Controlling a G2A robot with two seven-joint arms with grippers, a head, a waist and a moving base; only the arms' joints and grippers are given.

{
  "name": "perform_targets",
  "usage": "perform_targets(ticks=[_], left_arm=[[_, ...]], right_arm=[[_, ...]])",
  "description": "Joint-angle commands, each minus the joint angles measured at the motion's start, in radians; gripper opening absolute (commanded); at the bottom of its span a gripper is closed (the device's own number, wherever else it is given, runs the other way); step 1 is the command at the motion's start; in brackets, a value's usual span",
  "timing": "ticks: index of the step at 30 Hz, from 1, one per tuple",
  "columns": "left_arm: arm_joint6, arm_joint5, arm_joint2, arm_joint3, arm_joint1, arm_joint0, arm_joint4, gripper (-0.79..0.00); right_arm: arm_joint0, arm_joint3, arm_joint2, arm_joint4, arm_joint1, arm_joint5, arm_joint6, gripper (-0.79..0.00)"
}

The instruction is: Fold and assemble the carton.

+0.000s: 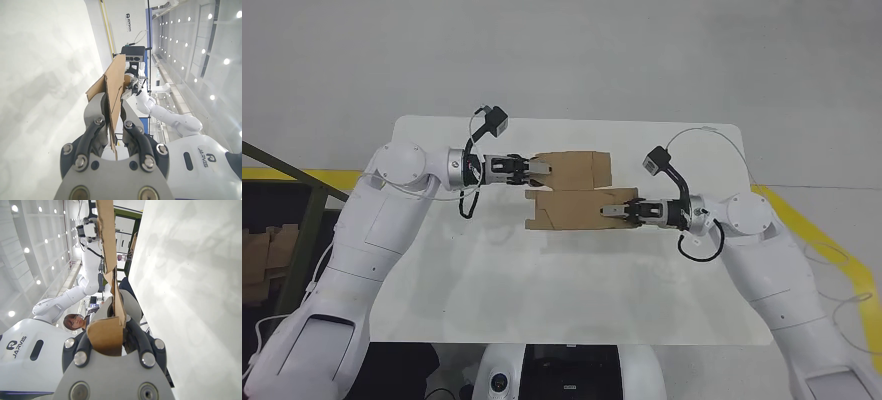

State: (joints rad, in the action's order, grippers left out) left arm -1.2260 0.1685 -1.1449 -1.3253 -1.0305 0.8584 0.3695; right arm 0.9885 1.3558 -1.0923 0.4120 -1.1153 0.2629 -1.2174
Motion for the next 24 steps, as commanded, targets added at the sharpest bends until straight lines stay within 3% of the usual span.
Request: perform_targets(ticks=[1,12,13,15,24], left_arm=[[0.000,-0.001,0.000,0.000,0.000,0.000,0.000,-0.683],[0.009,-0.007,0.003,0.000,0.000,-0.002,0.006,-0.785],[0.011,-0.007,0.003,0.000,0.000,-0.003,0.007,-0.785],[0.013,-0.006,0.002,0.000,0.000,-0.004,0.012,-0.785],[0.008,0.014,-0.015,-0.011,0.004,0.009,0.031,-0.785]], right_arm=[[0.002,0.001,-0.001,0.003,0.001,0.000,-0.001,-0.785],[0.007,0.016,-0.001,0.000,0.003,0.000,0.000,-0.785],[0.007,0.018,0.001,-0.004,0.004,0.003,-0.002,-0.714],[0.009,0.014,0.000,-0.009,0.004,0.002,0.008,0.000],[0.023,-0.012,-0.044,-0.135,0.015,0.014,0.164,0.000]])
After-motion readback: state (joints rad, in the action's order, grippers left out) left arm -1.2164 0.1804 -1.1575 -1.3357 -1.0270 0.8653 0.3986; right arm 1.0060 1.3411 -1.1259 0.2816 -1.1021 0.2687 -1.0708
